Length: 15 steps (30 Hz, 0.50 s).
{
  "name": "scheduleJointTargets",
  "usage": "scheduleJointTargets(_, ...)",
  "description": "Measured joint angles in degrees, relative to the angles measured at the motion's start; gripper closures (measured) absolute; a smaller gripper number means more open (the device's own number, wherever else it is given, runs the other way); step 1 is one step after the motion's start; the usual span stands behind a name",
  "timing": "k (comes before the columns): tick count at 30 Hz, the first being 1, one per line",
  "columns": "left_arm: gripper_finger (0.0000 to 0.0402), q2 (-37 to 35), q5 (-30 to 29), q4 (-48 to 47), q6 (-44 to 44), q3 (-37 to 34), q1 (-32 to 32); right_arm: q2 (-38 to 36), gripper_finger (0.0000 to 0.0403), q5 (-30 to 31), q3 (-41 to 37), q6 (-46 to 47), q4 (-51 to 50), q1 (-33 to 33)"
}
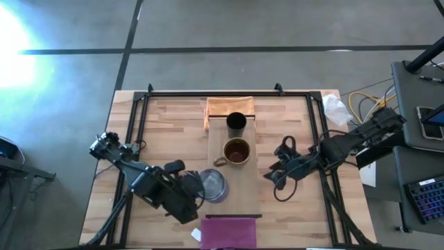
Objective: Stack small to large cups/mugs on shelf
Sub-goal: Put the purple mug on the shelf
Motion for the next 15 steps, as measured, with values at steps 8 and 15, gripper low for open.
scheduleJointTargets(8,0.0333,2.5,-0.1,5.1,13.1,-0.2,2.4,1.4,0.0149,-3.6,-5.9,3.2,16.2,1.1)
scheduleJointTargets(15,0.0333,2.8,0.3,13.0,26.5,-0.4,5.1,1.8,0.0150,-1.2,-4.9,7.9,19.1,4.5)
